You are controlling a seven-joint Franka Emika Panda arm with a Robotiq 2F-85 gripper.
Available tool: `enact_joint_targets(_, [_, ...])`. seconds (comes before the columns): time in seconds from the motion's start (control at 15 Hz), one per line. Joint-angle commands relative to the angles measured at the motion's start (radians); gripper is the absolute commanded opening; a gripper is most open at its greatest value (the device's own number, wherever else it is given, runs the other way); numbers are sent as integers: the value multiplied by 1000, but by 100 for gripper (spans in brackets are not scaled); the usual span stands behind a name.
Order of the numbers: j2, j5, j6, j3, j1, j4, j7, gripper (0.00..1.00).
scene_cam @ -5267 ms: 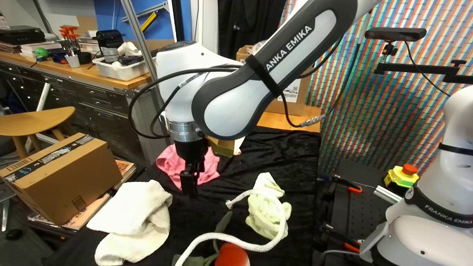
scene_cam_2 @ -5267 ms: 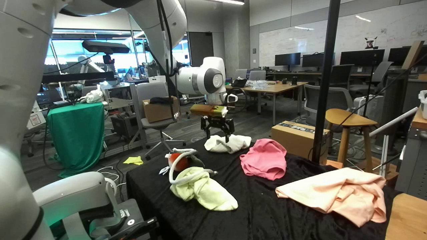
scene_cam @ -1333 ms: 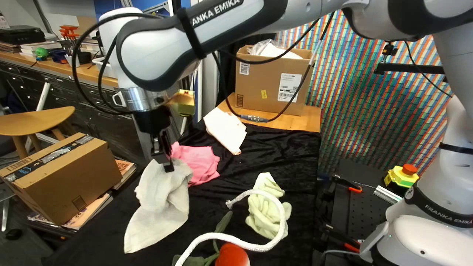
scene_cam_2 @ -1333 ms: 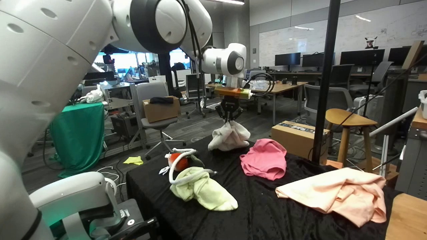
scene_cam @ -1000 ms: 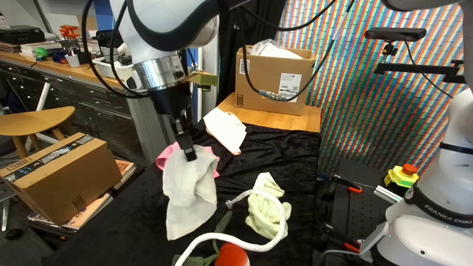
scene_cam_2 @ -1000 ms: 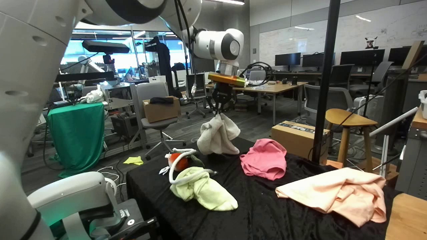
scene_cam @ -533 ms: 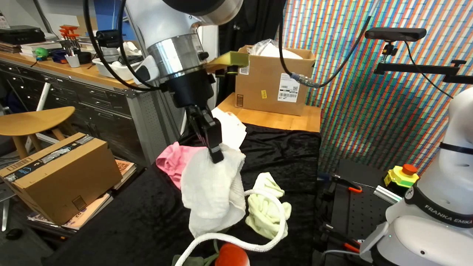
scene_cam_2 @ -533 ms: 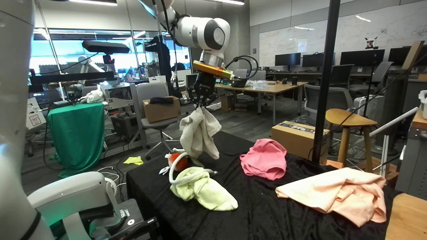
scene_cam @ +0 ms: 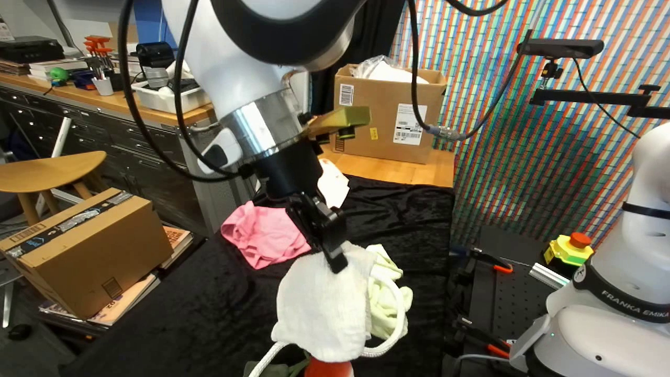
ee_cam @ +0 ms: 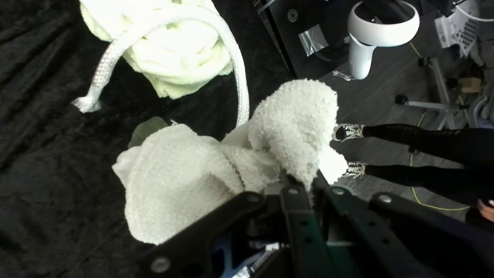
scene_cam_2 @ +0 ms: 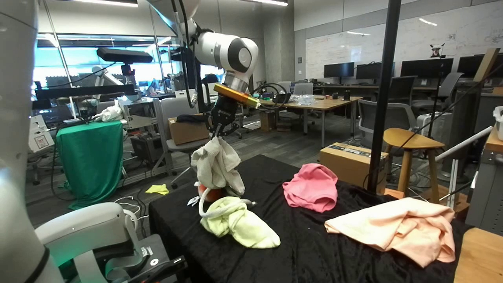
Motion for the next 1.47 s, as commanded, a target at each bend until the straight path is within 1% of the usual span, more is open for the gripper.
enact_joint_targets(0.0, [73, 28, 59, 4, 30, -7, 30, 6])
enact_joint_targets(0.2, [154, 33, 131, 8, 58, 3, 91, 6])
enact_joint_targets(0.33, [206, 28, 159, 11, 71, 13, 120, 6])
enact_joint_targets(0.47, [253, 27, 168, 15, 80, 25, 151, 6])
enact_joint_targets(0.73, [302, 31, 179, 19, 78, 42, 187, 6])
enact_joint_targets(0.8, [308, 32, 179, 19, 77, 47, 193, 8])
enact_joint_targets(0.87, [310, 32, 180, 19, 75, 52, 199, 33])
enact_joint_targets(0.93, [311, 31, 179, 19, 74, 57, 204, 34])
enact_joint_targets(1.13, [290, 19, 159, 13, 69, 61, 214, 55])
enact_joint_targets(1.2, [286, 10, 130, 8, 70, 71, 232, 63])
enact_joint_targets(1.27, [282, 15, 64, 8, 63, 87, 237, 70])
enact_joint_targets(1.33, [270, 17, 41, 6, 57, 88, 241, 77])
enact_joint_targets(1.4, [268, 18, 6, 4, 53, 101, 244, 85])
